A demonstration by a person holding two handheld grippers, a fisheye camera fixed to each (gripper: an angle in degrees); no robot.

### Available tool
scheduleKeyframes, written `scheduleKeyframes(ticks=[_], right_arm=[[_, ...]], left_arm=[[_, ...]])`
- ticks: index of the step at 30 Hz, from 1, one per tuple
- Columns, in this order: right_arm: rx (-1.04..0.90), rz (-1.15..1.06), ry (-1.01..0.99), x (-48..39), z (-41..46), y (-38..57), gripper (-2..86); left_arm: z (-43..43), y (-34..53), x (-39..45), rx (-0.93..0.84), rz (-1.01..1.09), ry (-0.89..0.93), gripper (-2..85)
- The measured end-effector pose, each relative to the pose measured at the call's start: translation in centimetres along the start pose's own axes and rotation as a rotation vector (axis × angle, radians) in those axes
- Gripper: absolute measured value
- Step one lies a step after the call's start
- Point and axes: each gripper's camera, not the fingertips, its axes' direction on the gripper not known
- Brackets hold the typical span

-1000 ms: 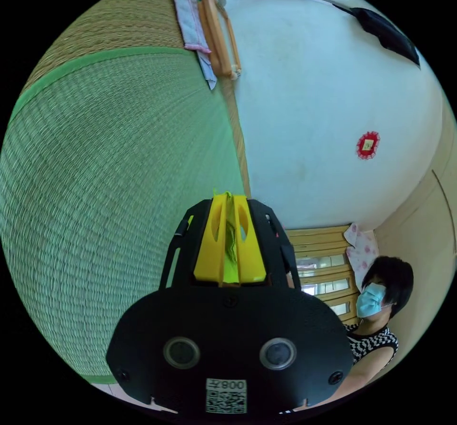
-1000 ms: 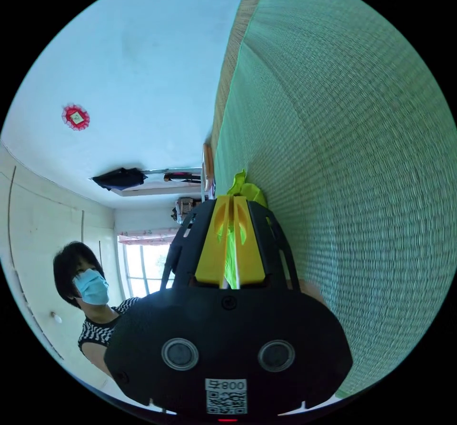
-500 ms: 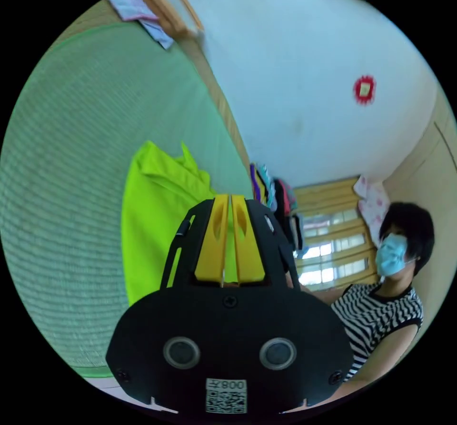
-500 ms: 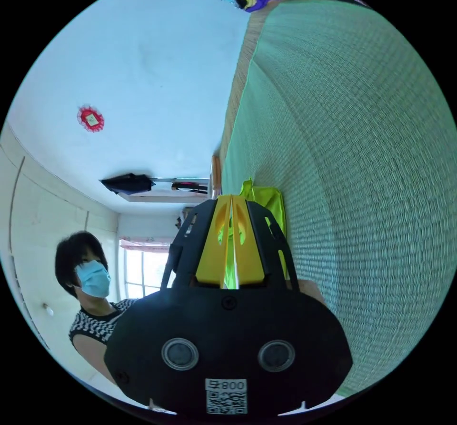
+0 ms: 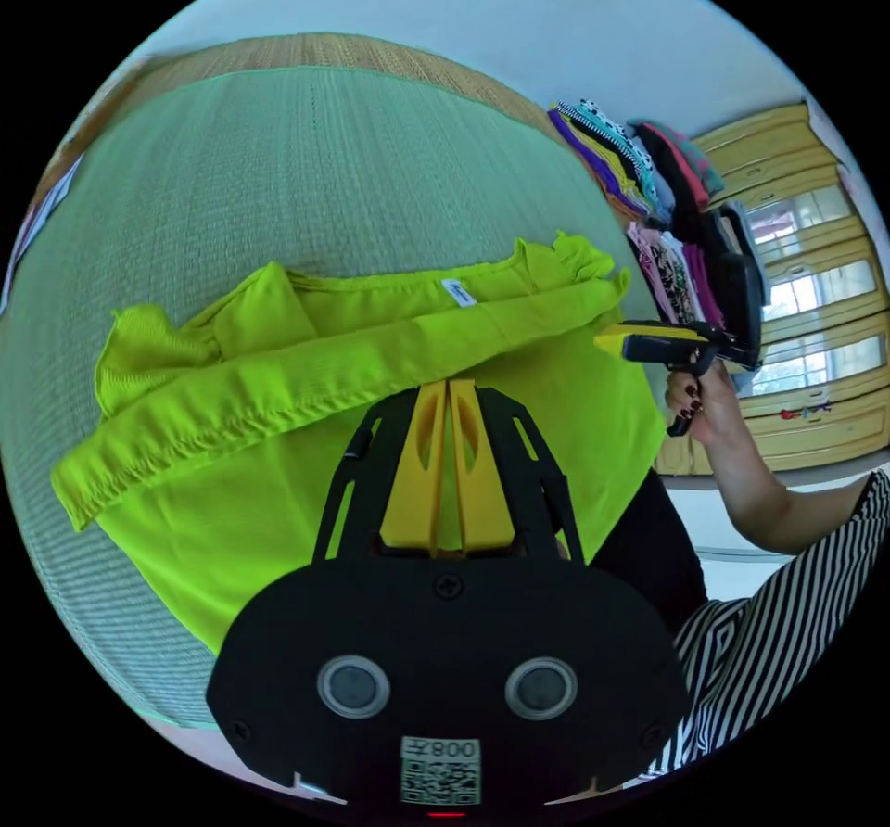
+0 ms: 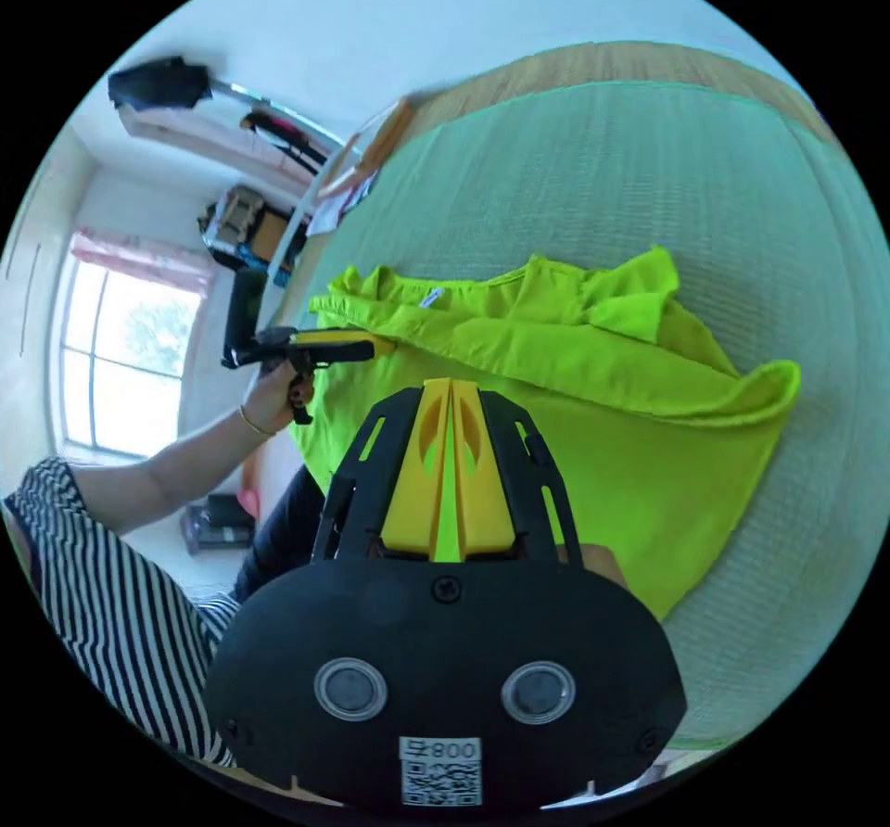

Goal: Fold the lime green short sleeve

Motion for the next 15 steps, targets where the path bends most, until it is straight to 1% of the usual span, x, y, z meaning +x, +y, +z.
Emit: scheduleKeyframes(ticks=[3, 6, 13, 15], right_arm=[[-0.052, -0.055, 0.097, -4.0, 2.0, -2.8, 0.1], [-0.078, -0.09, 0.148, -7.2, 2.8, -5.0, 0.1], [-0.052, -0.097, 0.285, -11.3, 1.4, -8.8, 0.1], [-0.018, -0.104, 0.332, -12.5, 0.1, -9.9, 0.1]], left_arm=[[0.9, -0.9, 1.0, 0.012, 0.021, -0.066, 0.5], [1.6, -1.5, 1.8, 0.027, 0.04, -0.102, 0.5], [2.8, -2.6, 2.3, 0.067, 0.037, -0.138, 0.3], [2.8, -2.6, 2.3, 0.079, 0.035, -0.152, 0.3]])
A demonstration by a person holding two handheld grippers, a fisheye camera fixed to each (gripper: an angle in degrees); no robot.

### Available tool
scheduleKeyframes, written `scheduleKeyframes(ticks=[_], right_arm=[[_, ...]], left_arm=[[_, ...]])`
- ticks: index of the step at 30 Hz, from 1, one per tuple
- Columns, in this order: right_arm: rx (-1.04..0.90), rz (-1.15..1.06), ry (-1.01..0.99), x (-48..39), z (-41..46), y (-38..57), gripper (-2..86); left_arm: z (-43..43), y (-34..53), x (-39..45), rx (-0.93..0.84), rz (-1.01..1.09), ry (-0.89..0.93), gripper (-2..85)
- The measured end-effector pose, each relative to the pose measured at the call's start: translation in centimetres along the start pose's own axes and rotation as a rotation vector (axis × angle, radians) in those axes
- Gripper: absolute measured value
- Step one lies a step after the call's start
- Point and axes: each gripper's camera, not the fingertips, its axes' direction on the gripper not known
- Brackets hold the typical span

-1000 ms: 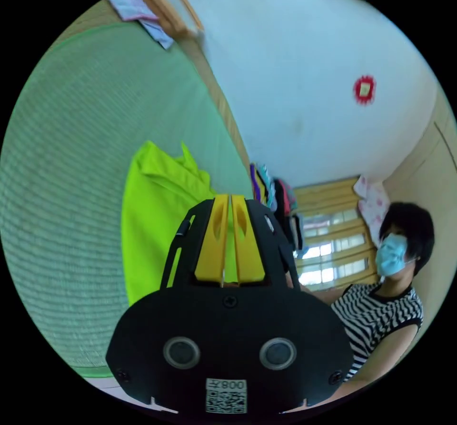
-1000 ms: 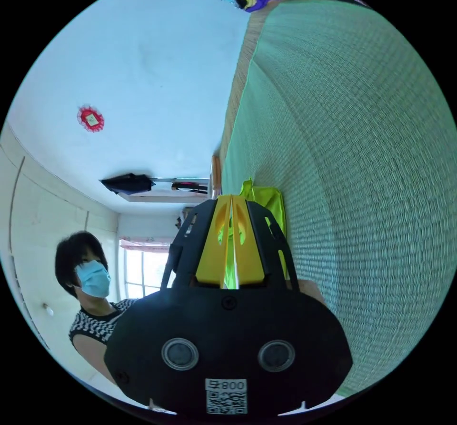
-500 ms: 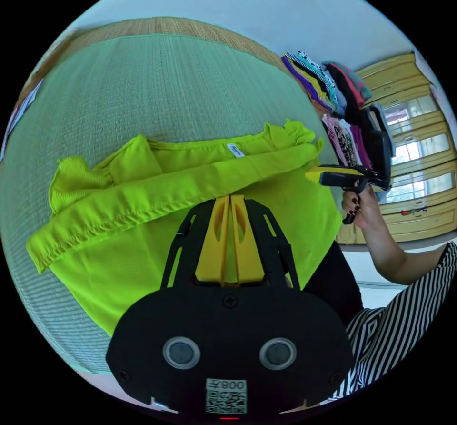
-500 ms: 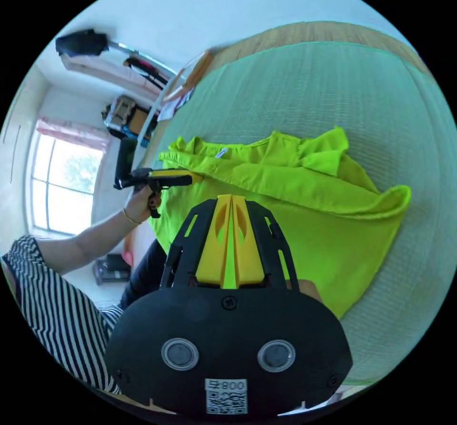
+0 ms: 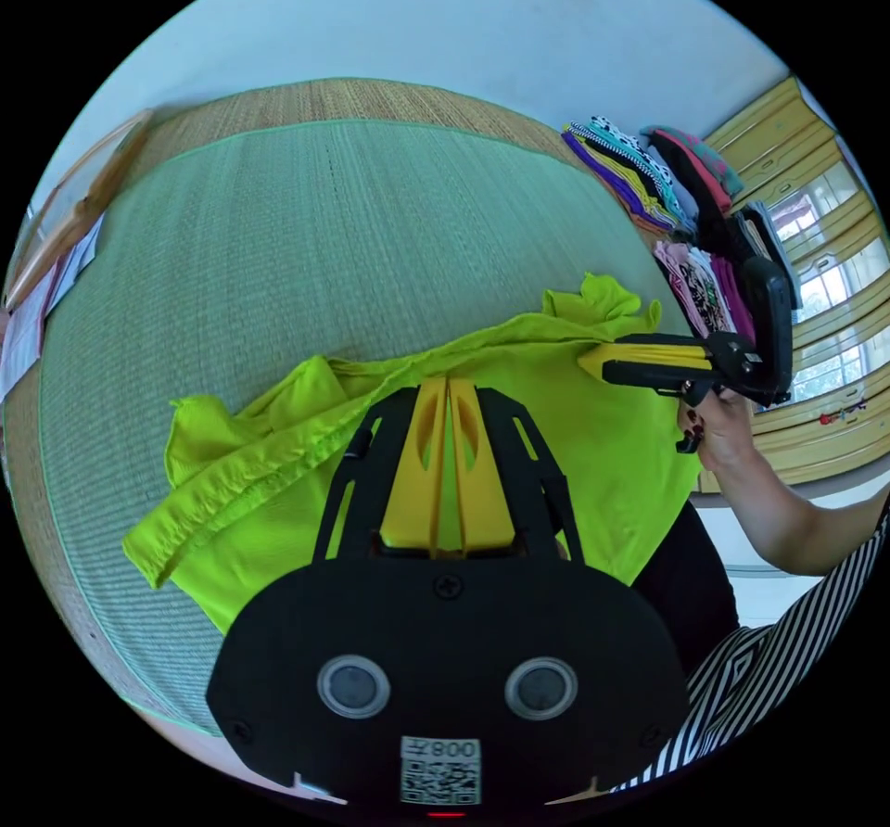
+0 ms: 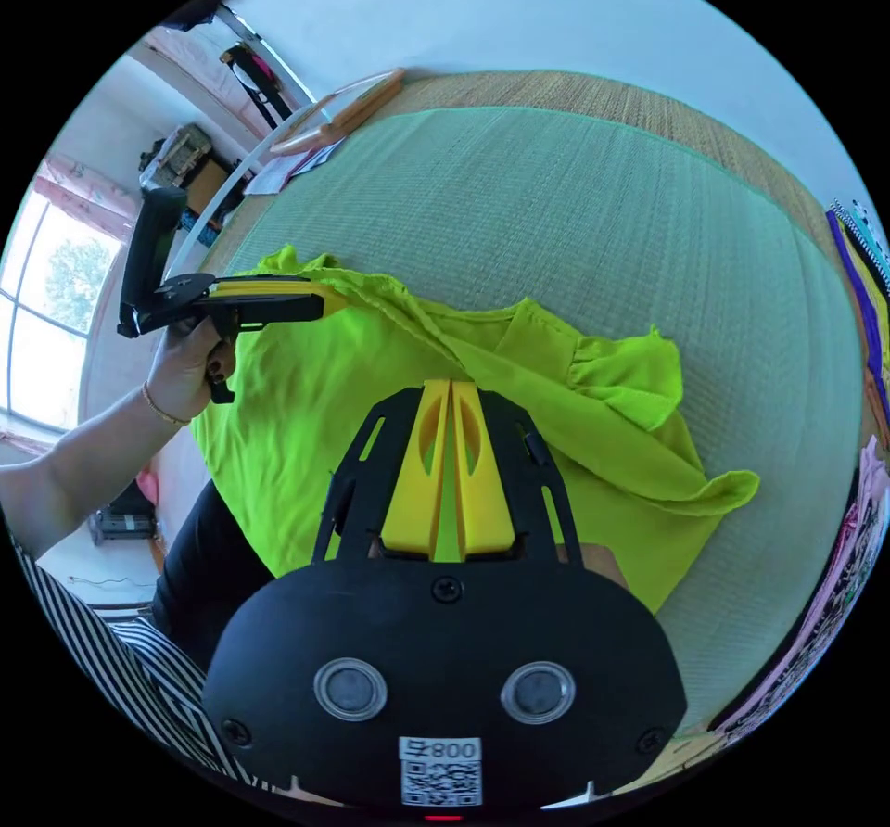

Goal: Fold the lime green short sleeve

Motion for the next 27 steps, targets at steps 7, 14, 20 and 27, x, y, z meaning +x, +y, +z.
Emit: scheduleKeyframes(ticks=[7, 14, 20, 27], right_arm=[[0.016, 0.021, 0.069, -0.1, -3.1, -2.0, 0.1], [0.087, 0.02, 0.11, -0.5, -7.9, 0.1, 0.1], [0.104, 0.116, 0.123, 2.7, -9.9, 2.0, 0.1], [0.066, 0.15, 0.105, 5.3, -8.8, 4.1, 0.1]], left_arm=[[-1.5, 2.5, -0.9, 0.072, -0.051, -0.055, 0.2], [-3.1, 7.4, -3.0, 0.094, -0.132, -0.132, 0.3], [-2.9, 9.5, -6.2, 0.098, -0.251, -0.131, 0.2], [-2.5, 11.2, -6.7, 0.09, -0.249, -0.128, 0.1]])
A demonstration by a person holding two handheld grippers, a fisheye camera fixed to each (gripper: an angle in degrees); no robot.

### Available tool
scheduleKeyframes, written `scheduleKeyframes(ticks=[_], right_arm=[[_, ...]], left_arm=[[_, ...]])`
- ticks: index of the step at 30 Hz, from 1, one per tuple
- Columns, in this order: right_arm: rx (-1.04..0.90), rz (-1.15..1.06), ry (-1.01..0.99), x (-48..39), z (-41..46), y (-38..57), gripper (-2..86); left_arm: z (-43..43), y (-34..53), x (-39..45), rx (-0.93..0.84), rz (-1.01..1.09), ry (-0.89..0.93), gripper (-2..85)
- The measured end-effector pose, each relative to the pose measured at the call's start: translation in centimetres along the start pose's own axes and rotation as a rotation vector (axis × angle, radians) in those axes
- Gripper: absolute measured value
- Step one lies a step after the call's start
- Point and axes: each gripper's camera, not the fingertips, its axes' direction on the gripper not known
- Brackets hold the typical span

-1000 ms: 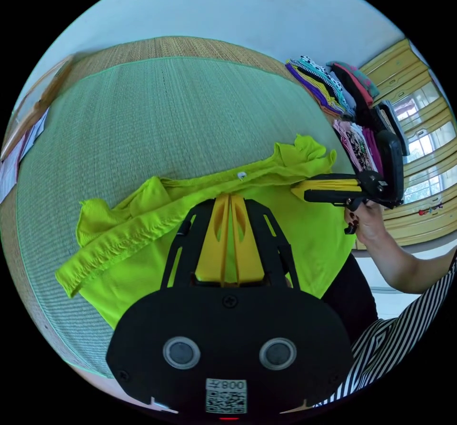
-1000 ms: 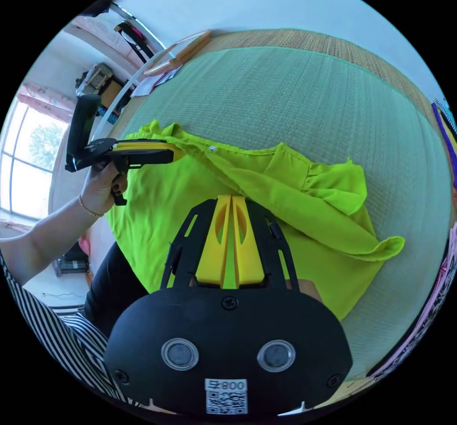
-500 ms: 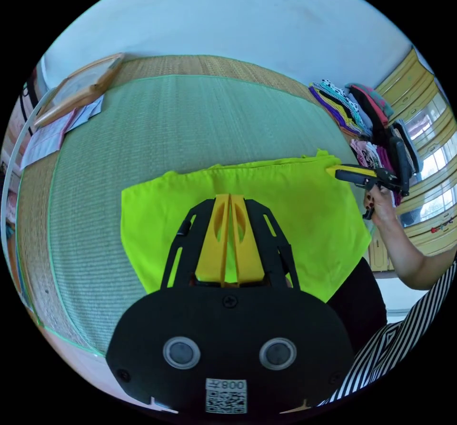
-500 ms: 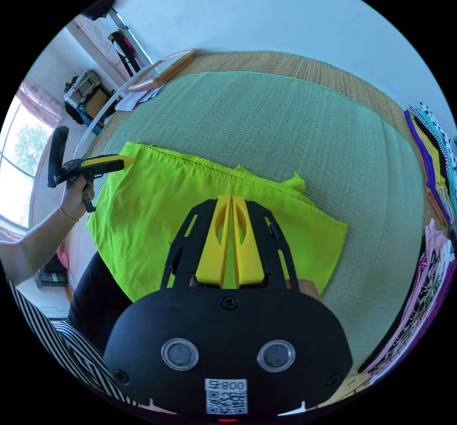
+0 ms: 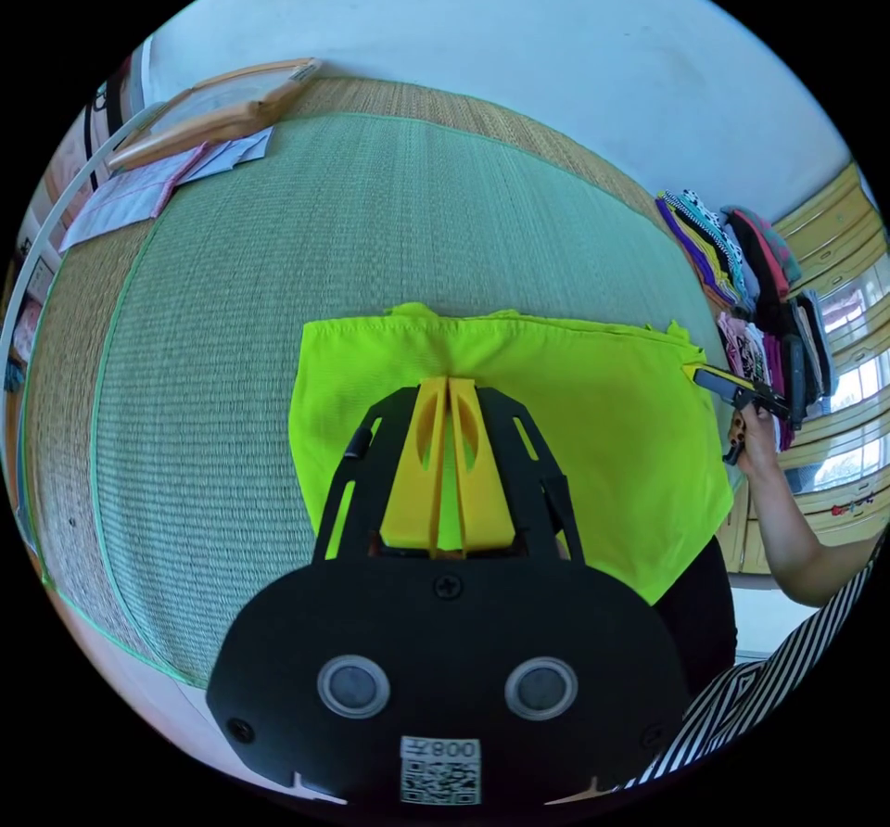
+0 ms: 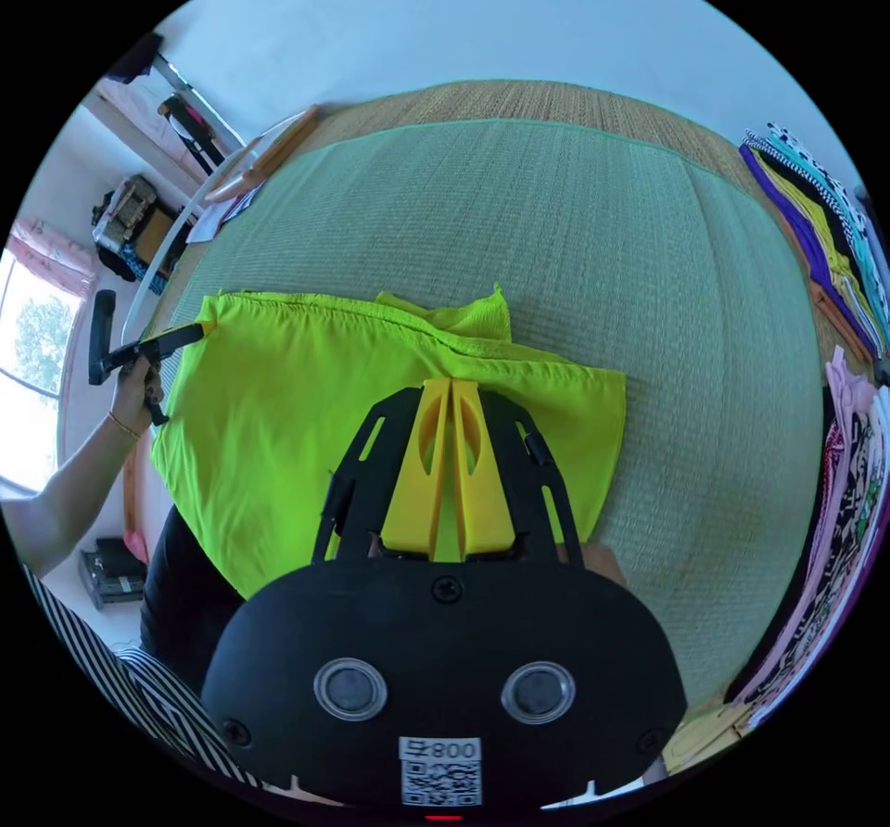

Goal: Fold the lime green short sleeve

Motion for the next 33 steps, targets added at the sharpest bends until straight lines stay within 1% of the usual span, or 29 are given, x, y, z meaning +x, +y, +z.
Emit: scheduleKeyframes(ticks=[6, 10, 11, 15, 16, 18, 19, 20, 22, 25, 27, 31, 33], right_arm=[[0.013, -0.05, -0.007, 1.1, 0.0, 2.0, 0.1], [0.003, -0.032, -0.032, 2.5, 0.0, 3.1, 0.1], [-0.013, -0.021, -0.046, 2.9, -0.2, 3.4, 0.1], [0.099, 0.014, -0.007, 4.3, -2.3, 5.0, 0.1], [0.094, 0.022, 0.005, 4.7, -2.1, 5.0, 0.1], [-0.002, 0.052, 0.002, 6.9, 0.0, 5.0, 0.1], [-0.02, 0.061, -0.015, 7.4, 0.4, 5.1, 0.1], [-0.011, 0.08, -0.054, 8.4, 0.2, 5.7, 0.2], [0.046, 0.095, -0.073, 9.5, -1.2, 7.1, 0.2], [0.084, 0.095, -0.111, 11.2, -3.1, 10.8, 0.3], [0.09, 0.106, -0.158, 12.9, -4.1, 15.1, 0.4], [0.078, 0.164, -0.26, 16.0, -5.0, 23.1, 0.9], [0.081, 0.21, -0.343, 18.2, -5.5, 28.6, 1.9]], left_arm=[[-0.1, 1.7, -1.9, 0.012, -0.012, 0.07, 0.1], [-0.3, 2.8, -3.1, -0.003, -0.032, 0.1, 0.2], [-0.5, 3.0, -3.3, -0.013, -0.036, 0.091, 0.2], [-1.7, 4.2, -3.0, 0.022, 0.002, 0.029, 0.3], [-1.7, 4.5, -3.1, 0.007, 0.008, 0.016, 0.3], [-1.5, 5.1, -3.7, -0.027, -0.006, 0.011, 0.4], [-1.7, 5.6, -4.1, -0.026, -0.021, 0.021, 0.4], [-2.4, 6.3, -4.5, -0.007, -0.034, 0.031, 0.5], [-3.7, 7.7, -5.1, 0.026, -0.041, 0.042, 0.6], [-5.7, 11.2, -6.3, 0.046, -0.061, 0.052, 1.3], [-6.6, 13.8, -7.4, 0.047, -0.093, 0.068, 2.2], [-7.6, 20.7, -10.7, 0.055, -0.25, 0.201, 6.0], [-7.4, 23.4, -11.9, 0.059, -0.315, 0.257, 7.0]])
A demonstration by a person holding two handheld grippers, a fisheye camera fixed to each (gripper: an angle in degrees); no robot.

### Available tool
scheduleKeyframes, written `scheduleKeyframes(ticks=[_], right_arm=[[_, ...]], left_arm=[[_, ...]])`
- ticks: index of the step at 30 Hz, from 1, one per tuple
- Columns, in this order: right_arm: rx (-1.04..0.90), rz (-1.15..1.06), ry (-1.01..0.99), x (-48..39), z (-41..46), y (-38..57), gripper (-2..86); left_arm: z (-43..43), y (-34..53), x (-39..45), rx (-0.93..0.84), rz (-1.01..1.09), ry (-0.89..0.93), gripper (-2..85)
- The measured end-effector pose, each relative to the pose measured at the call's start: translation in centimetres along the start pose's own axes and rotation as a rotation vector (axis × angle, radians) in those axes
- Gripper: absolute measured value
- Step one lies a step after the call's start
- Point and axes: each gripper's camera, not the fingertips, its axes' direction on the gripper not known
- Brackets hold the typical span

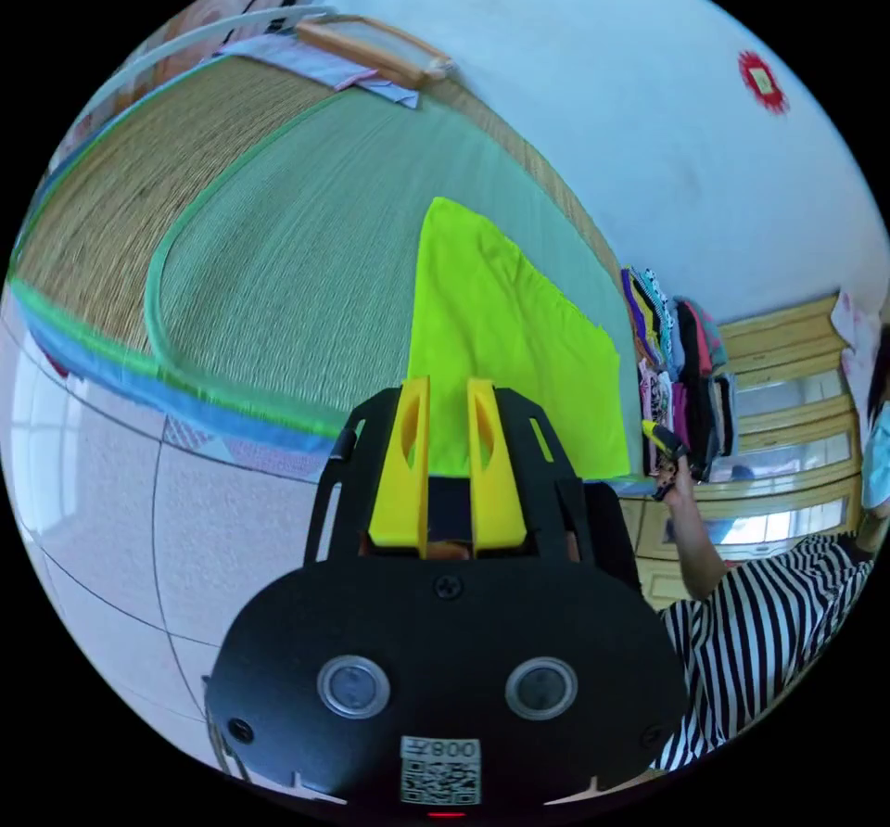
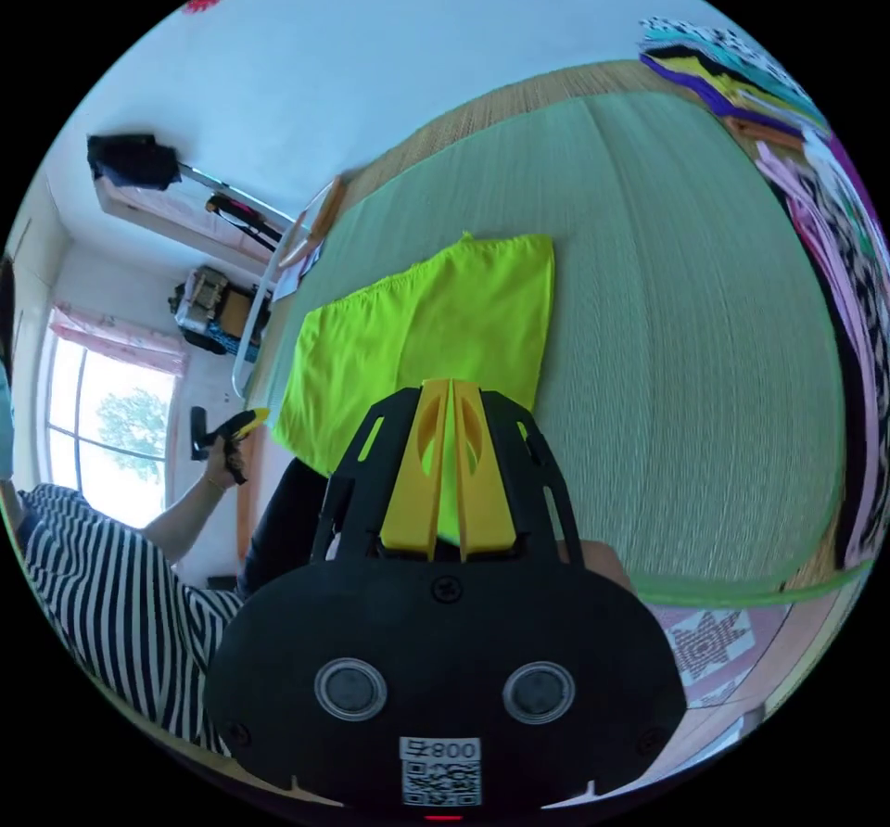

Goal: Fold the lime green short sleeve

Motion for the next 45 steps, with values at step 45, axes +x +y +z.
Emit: scheduleKeyframes(ticks=[45], right_arm=[[0.025, 0.161, -0.29, 13.6, 9.2, 28.1, 0.3]], left_arm=[[30.0, 15.5, 12.5, -0.221, 0.522, 0.151, 4.8]])
